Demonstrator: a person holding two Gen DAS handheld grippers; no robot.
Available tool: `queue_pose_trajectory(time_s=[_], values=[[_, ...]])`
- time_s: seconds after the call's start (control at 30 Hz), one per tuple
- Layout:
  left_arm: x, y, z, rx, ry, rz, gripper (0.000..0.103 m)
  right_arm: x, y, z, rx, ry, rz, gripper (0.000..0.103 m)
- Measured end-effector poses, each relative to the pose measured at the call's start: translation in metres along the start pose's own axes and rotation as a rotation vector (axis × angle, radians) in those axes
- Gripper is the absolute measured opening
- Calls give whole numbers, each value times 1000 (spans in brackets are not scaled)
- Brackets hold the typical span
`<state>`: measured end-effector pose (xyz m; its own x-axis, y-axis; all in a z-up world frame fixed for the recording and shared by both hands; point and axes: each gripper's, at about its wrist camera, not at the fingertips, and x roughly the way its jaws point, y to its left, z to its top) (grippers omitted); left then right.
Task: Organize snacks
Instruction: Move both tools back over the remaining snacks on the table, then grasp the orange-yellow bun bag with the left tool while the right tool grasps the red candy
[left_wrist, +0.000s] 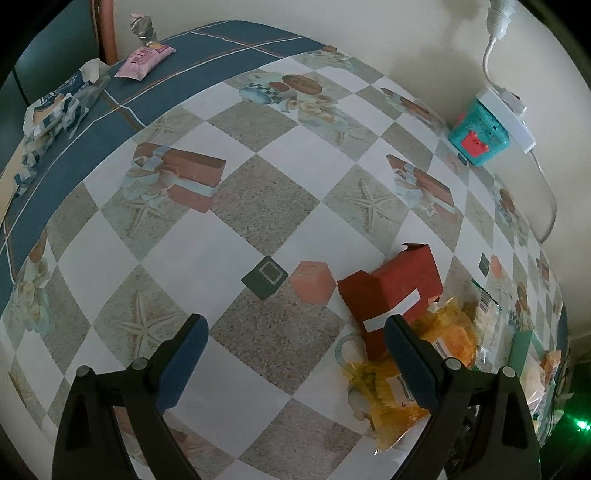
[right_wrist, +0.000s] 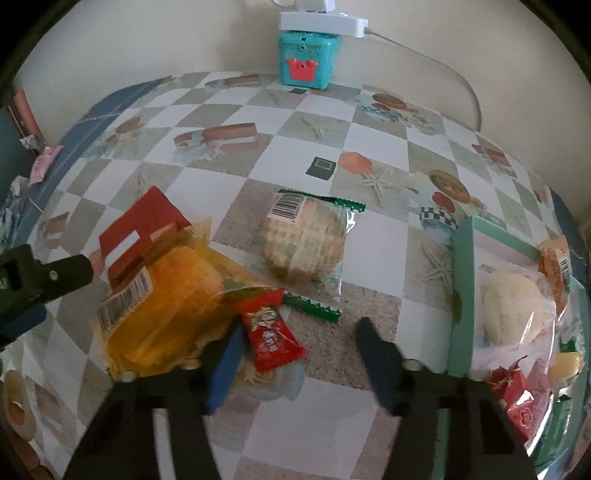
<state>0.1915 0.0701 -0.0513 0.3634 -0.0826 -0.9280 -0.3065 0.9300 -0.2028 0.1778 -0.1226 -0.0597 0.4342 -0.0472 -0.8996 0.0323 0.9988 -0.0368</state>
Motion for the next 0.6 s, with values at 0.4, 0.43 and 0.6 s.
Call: queue_pose_trajectory(time_s=[0.4, 0.43, 0.6], values=[[-3, -15, -1, 55, 1, -32, 96, -11, -23, -25, 91, -13, 12, 34], [-3, -17, -2, 65, 3, -39, 96, -13, -25, -29, 100, -13, 6, 34], [-7, -34, -7, 132, -4, -57, 96, -18, -37, -42, 153, -9, 9, 34]])
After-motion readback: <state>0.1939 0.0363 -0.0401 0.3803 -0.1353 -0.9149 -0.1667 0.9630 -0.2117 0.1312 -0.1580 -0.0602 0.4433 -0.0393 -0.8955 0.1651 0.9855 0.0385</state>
